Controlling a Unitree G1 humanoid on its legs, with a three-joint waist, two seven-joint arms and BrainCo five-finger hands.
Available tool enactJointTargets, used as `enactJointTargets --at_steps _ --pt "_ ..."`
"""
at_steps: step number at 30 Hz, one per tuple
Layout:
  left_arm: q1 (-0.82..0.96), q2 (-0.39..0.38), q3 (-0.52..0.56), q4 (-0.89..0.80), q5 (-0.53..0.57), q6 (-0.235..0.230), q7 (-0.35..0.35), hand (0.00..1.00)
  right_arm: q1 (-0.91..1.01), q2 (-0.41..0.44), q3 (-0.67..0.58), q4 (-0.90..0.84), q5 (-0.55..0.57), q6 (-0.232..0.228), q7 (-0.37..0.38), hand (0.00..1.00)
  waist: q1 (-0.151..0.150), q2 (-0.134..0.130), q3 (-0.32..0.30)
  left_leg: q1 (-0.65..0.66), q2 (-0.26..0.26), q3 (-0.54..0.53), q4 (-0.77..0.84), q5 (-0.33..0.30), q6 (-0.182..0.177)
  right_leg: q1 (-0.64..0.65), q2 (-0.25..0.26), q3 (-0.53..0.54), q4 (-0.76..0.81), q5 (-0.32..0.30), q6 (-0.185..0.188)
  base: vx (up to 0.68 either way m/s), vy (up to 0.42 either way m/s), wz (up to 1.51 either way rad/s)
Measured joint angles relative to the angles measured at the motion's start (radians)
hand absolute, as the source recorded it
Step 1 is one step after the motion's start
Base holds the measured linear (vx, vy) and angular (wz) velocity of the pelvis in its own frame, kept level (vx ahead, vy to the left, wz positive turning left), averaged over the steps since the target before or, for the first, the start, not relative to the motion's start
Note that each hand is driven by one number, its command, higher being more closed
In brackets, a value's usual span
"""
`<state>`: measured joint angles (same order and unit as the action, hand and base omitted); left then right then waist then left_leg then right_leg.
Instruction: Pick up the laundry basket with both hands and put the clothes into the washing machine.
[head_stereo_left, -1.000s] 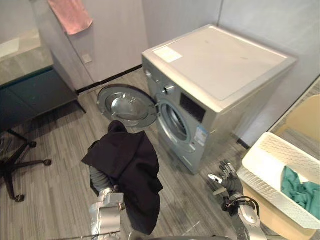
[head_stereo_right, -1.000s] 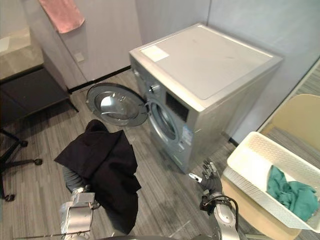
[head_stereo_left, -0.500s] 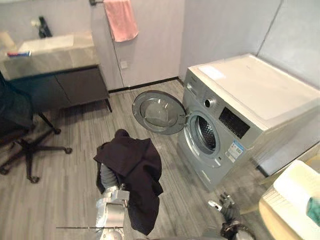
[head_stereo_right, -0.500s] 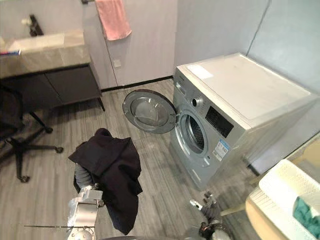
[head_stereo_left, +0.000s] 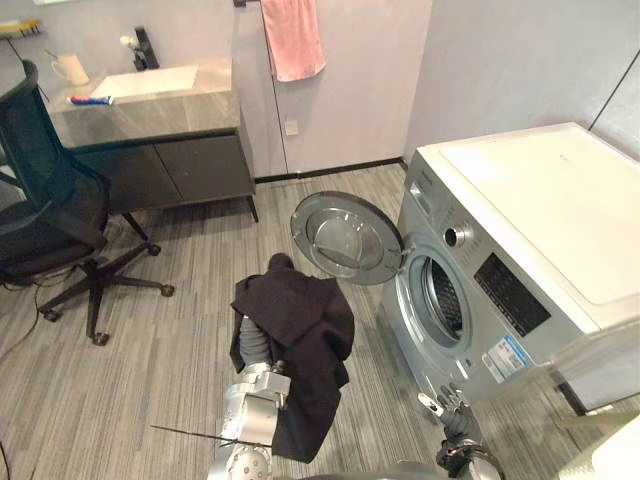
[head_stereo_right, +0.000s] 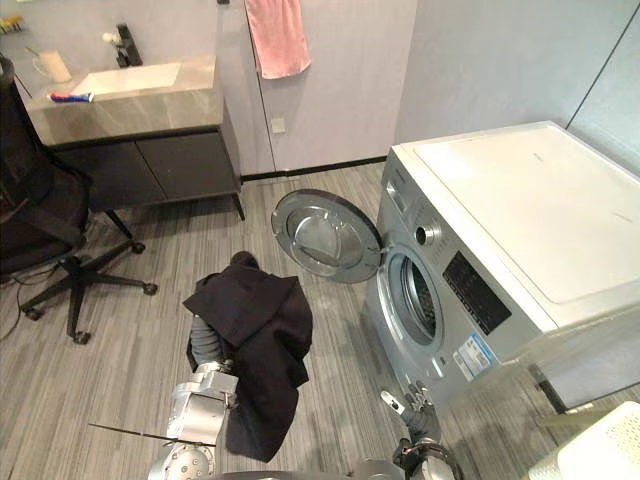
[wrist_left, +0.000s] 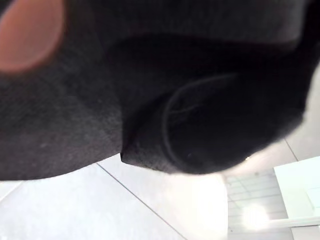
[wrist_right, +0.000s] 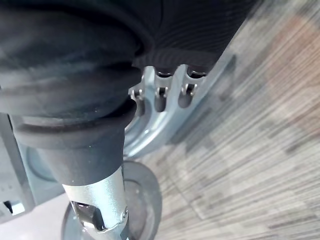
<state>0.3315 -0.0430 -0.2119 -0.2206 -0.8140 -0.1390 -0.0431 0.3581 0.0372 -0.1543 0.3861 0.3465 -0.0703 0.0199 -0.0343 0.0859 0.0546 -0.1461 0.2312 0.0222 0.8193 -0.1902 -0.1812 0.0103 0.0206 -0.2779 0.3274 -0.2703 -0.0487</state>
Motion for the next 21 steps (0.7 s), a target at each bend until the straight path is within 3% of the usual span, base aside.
enactJointTargets --at_steps 1,2,4,5,7,8,10,11,12,13,14,15,16,18,21 --pt "0.004 -0.011 0.015 -0.011 0.000 -0.004 0.000 1.00 0.002 -0.014 0.019 -0.022 0.006 0.000 -0.004 0.00 0.008 0.013 0.006 -0.061 0.015 -0.013 0.160 0.119 -0.031 0.046 0.013 0.044 -0.016 -0.009 -0.016 0.36 0.073 -1.04" --pt "0.005 -0.010 0.030 -0.011 -0.001 -0.003 0.001 1.00 0.001 -0.025 0.043 -0.036 0.006 0.001 -0.008 0.00 0.025 0.013 0.007 -0.086 0.024 0.000 0.247 0.131 -0.016 0.081 0.010 0.110 -0.031 -0.009 -0.016 0.42 0.130 -1.52" --pt "0.004 -0.008 0.049 -0.014 -0.002 -0.005 0.001 1.00 0.015 -0.022 0.064 -0.077 0.006 0.000 -0.019 0.00 0.045 -0.002 0.006 -0.110 0.027 0.022 0.243 0.079 0.069 0.115 -0.009 0.200 -0.055 -0.007 -0.012 0.35 0.165 -1.57" --pt "0.005 -0.009 0.051 -0.014 -0.009 -0.004 0.001 1.00 0.022 -0.022 0.081 -0.103 0.006 -0.001 -0.019 0.00 0.056 -0.020 0.006 -0.126 0.033 0.011 0.178 0.046 0.118 0.126 -0.028 0.269 -0.059 -0.004 -0.007 0.29 0.183 -1.59" --pt "0.005 -0.006 0.051 -0.014 -0.009 -0.003 0.003 1.00 0.022 -0.020 0.098 -0.116 0.005 -0.001 -0.019 0.00 0.062 -0.049 0.007 -0.122 0.065 -0.027 0.011 0.039 0.132 0.123 -0.060 0.344 -0.042 0.000 0.003 0.35 0.298 -1.63" --pt "0.005 -0.006 0.040 -0.014 -0.010 -0.002 0.002 1.00 0.035 -0.020 0.098 -0.143 0.000 -0.001 -0.018 0.00 0.051 -0.061 0.003 -0.114 0.091 -0.083 -0.121 0.042 0.135 0.122 -0.078 0.378 -0.026 -0.007 0.024 0.46 0.546 -1.50" --pt "0.004 -0.005 0.023 -0.014 -0.021 -0.001 0.002 1.00 0.053 -0.021 0.092 -0.172 -0.012 -0.003 -0.018 0.00 0.049 -0.080 0.004 -0.074 0.120 -0.144 -0.312 0.056 0.129 0.112 -0.109 0.454 0.013 -0.043 0.086 0.37 0.582 -1.30" --pt "0.004 -0.007 0.010 -0.014 -0.028 -0.001 0.003 1.00 0.066 -0.025 0.087 -0.183 -0.031 -0.008 -0.019 0.00 0.053 -0.085 -0.008 -0.054 0.115 -0.190 -0.388 0.129 0.127 0.095 -0.137 0.503 0.035 -0.086 0.139 0.26 0.638 -1.26" --pt "0.005 -0.010 0.003 -0.014 -0.031 0.000 0.002 1.00 0.069 -0.025 0.067 -0.186 -0.043 -0.009 -0.021 0.00 0.051 -0.064 -0.028 -0.063 0.102 -0.199 -0.385 0.158 0.000 0.088 -0.161 0.552 0.030 -0.128 0.184 0.20 0.525 -1.09" --pt "0.004 -0.007 0.007 -0.012 -0.031 0.002 0.002 1.00 0.068 -0.021 0.057 -0.180 -0.043 -0.008 -0.024 0.00 0.041 -0.073 -0.036 -0.048 0.094 -0.194 -0.377 0.091 -0.080 0.086 -0.189 0.567 0.018 -0.138 0.201 0.18 0.537 -0.69" --pt "0.002 -0.006 0.013 -0.011 -0.031 0.003 0.003 1.00 0.071 0.009 0.043 -0.170 -0.043 -0.007 -0.027 0.00 0.029 -0.091 -0.044 -0.043 0.074 -0.146 -0.384 -0.027 -0.080 0.085 -0.231 0.595 0.003 -0.121 0.229 0.16 0.491 -0.38" --pt "0.000 0.018 0.025 -0.011 -0.031 0.003 0.003 1.00 0.070 0.048 0.036 -0.150 -0.043 0.002 -0.031 0.00 0.033 -0.133 -0.039 -0.050 0.028 -0.106 -0.360 -0.032 -0.073 0.064 -0.283 0.633 -0.006 -0.085 0.242 0.19 0.690 -0.48" --pt "0.003 0.034 0.025 -0.009 -0.031 0.004 0.004 1.00 0.079 0.048 0.054 -0.151 -0.043 0.005 -0.031 0.00 0.038 -0.145 -0.045 -0.051 0.010 -0.083 -0.350 -0.043 -0.057 0.052 -0.304 0.649 -0.028 -0.015 0.258 0.13 0.629 -0.53" --pt "-0.001 0.051 0.026 -0.010 -0.030 -0.003 0.004 1.00 0.081 0.053 0.054 -0.163 -0.041 0.004 -0.031 0.00 0.053 -0.138 -0.047 -0.034 -0.008 -0.017 -0.346 -0.066 -0.012 0.026 -0.331 0.688 -0.088 0.192 0.290 0.03 0.512 -0.69" --pt "-0.001 0.064 0.030 -0.010 -0.028 -0.005 0.004 1.00 0.066 0.051 0.055 -0.172 -0.043 0.004 -0.023 0.00 0.055 -0.137 -0.048 -0.009 -0.042 0.068 -0.351 -0.085 0.028 -0.044 -0.371 0.694 -0.092 0.353 0.301 -0.03 0.352 -0.91"
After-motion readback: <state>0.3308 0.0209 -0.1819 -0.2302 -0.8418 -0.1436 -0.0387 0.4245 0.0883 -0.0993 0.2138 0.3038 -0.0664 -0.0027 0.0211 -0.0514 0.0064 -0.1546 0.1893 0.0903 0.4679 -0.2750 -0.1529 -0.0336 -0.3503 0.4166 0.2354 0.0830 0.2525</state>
